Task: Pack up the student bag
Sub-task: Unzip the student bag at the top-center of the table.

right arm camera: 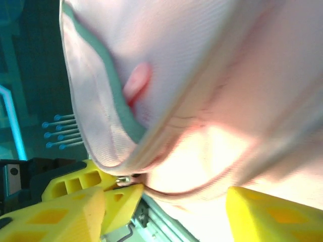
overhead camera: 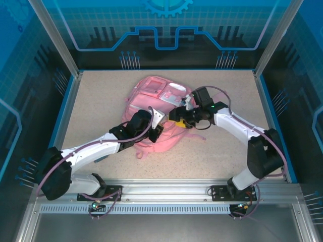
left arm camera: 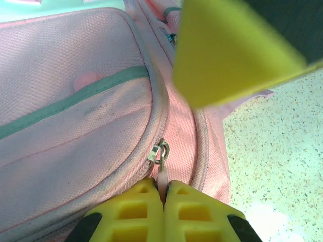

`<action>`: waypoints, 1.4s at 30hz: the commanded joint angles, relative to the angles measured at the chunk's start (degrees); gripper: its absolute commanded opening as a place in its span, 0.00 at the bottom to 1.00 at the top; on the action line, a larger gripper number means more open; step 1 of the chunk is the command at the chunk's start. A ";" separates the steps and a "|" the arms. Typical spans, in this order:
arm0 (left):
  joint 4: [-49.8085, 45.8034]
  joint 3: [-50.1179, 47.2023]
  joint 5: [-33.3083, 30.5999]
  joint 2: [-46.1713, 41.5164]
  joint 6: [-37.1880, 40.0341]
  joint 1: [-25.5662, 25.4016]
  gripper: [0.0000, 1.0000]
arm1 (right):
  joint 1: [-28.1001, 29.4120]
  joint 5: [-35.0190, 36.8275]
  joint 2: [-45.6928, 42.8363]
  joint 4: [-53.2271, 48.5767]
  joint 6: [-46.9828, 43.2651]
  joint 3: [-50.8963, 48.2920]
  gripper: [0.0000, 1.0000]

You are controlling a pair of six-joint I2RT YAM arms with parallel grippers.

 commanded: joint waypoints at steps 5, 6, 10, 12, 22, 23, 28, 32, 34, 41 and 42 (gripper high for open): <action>3.06 -0.79 -0.84 -0.75 -0.11 0.08 0.00 | 0.06 4.78 0.60 9.37 11.24 -0.49 0.70; 3.36 -0.85 -0.79 -0.73 -0.48 0.09 0.00 | 0.53 4.86 1.71 9.45 11.68 0.48 0.69; 3.66 -0.71 -0.49 -0.99 -1.64 -0.03 0.00 | 2.58 4.91 6.84 7.28 11.77 5.50 0.60; 2.74 -0.17 -0.76 -0.89 -2.16 0.07 0.00 | 3.06 4.70 8.69 6.73 11.75 6.81 0.51; -12.92 3.66 -8.11 -3.22 -5.25 1.86 0.00 | -1.93 12.16 7.47 1.02 3.97 7.20 0.16; -13.38 3.18 -7.74 -4.24 -4.89 2.45 0.00 | -2.88 12.04 7.47 0.63 3.12 7.41 0.16; -14.64 0.71 -4.80 -9.17 -4.31 8.70 0.00 | -6.33 11.19 7.75 -1.95 -2.02 9.46 0.18; -11.77 0.18 -0.08 -9.01 -5.04 10.81 0.00 | -7.31 10.02 6.70 -2.18 -3.28 9.51 0.33; -9.81 0.88 4.10 -7.90 -6.25 10.74 0.00 | -7.49 10.76 4.58 -2.60 -3.24 8.58 0.51; -4.68 4.26 8.10 -3.33 -9.90 4.52 0.00 | -9.26 17.06 -5.93 -6.72 -3.09 3.67 0.70; -4.19 5.03 8.63 -2.32 -10.33 3.32 0.00 | -9.63 17.48 -7.43 -7.19 -2.87 2.83 0.70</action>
